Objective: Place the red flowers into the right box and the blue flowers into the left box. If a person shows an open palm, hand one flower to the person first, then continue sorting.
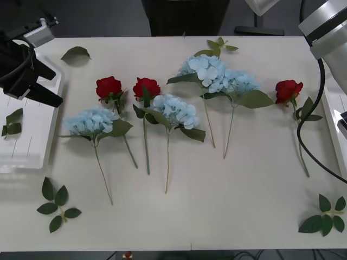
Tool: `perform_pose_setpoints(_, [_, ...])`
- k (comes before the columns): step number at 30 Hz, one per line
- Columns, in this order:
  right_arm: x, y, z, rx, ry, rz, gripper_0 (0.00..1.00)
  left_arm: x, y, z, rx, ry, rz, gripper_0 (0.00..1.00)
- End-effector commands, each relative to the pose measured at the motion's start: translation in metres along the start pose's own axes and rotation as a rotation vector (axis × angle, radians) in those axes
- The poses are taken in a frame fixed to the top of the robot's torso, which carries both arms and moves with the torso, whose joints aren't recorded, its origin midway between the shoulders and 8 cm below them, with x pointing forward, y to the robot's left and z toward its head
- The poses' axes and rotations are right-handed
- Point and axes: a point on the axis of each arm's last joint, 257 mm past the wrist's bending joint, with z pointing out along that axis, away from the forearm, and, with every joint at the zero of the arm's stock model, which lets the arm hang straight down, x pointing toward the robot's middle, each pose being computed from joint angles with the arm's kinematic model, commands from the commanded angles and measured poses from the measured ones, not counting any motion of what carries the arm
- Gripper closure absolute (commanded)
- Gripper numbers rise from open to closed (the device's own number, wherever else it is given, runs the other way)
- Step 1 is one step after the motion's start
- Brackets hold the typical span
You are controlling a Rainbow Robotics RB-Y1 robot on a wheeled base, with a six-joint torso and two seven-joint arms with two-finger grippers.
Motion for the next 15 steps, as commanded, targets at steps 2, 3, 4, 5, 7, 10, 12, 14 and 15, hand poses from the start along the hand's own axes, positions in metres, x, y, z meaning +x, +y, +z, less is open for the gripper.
perform_pose_setpoints(2, [-0.038,0.006,-0.004,-0.012,-0.061,0.030,0.00,-0.003,0.006,-0.021,-0.051,0.003,0.005,0.00])
perform_pose_setpoints(3, [-0.038,0.006,-0.004,-0.012,-0.061,0.030,0.00,-0.003,0.006,-0.021,-0.051,0.003,0.005,0.00])
perform_pose_setpoints(4, [-0.038,0.006,-0.004,-0.012,-0.061,0.030,0.00,-0.003,0.006,-0.021,-0.051,0.003,0.005,0.00])
perform_pose_setpoints(5, [-0.038,0.006,-0.004,-0.012,-0.061,0.030,0.00,-0.003,0.006,-0.021,-0.051,0.003,0.005,0.00])
perform_pose_setpoints(7, [-0.038,0.006,-0.004,-0.012,-0.061,0.030,0.00,-0.003,0.006,-0.021,-0.051,0.003,0.005,0.00])
perform_pose_setpoints(10, [-0.038,0.006,-0.004,-0.012,-0.061,0.030,0.00,-0.003,0.006,-0.021,-0.051,0.003,0.005,0.00])
perform_pose_setpoints(12, [-0.016,0.008,-0.002,-0.014,-0.028,0.032,0.00,-0.003,0.006,-0.021,-0.051,0.003,0.005,0.00])
perform_pose_setpoints(14, [-0.011,0.009,-0.001,-0.016,-0.021,0.025,0.00,-0.003,0.006,-0.021,-0.051,0.003,0.005,0.00])
perform_pose_setpoints(15, [-0.015,0.005,-0.002,-0.012,-0.028,0.008,0.00,-0.003,0.006,-0.021,-0.051,0.003,0.005,0.00])
